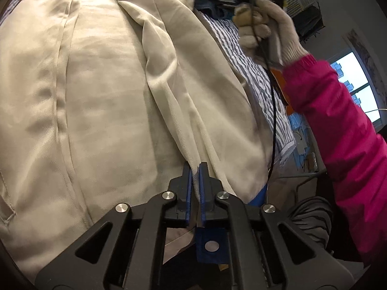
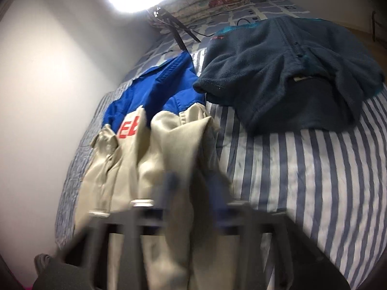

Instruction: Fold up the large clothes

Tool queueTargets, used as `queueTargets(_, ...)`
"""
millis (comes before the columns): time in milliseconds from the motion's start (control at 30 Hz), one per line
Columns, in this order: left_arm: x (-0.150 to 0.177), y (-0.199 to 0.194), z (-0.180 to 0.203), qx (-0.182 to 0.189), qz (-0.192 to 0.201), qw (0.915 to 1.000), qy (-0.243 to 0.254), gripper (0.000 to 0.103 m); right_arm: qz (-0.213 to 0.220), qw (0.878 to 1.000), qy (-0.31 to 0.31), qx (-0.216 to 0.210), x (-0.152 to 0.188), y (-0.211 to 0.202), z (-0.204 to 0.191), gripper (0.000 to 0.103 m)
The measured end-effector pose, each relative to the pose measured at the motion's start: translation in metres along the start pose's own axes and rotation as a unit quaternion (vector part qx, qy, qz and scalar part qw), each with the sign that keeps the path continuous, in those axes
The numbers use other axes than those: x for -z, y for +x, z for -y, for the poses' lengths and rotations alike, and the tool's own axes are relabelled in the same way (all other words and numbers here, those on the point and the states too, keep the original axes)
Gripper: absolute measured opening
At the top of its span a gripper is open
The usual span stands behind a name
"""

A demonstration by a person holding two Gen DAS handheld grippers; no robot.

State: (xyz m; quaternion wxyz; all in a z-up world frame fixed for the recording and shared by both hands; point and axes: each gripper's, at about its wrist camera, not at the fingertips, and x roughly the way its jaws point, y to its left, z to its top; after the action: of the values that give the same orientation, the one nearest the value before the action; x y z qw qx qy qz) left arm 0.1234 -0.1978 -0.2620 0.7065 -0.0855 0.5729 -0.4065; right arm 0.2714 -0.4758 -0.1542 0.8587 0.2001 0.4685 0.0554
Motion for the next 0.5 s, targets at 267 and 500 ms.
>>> queueTargets(267,0.017,-0.020,-0.015,0.090,0.025,0.9914,-0.092,0.000,0.071,0.991,-0.076,0.089,-0.049,-0.050,-0.001,0.001)
queueTargets(500,0.021,-0.005,-0.017,0.072,0.007,0.9931,-0.092,0.000,0.039,0.992,-0.063,0.102,-0.052,-0.022,0.034,0.002)
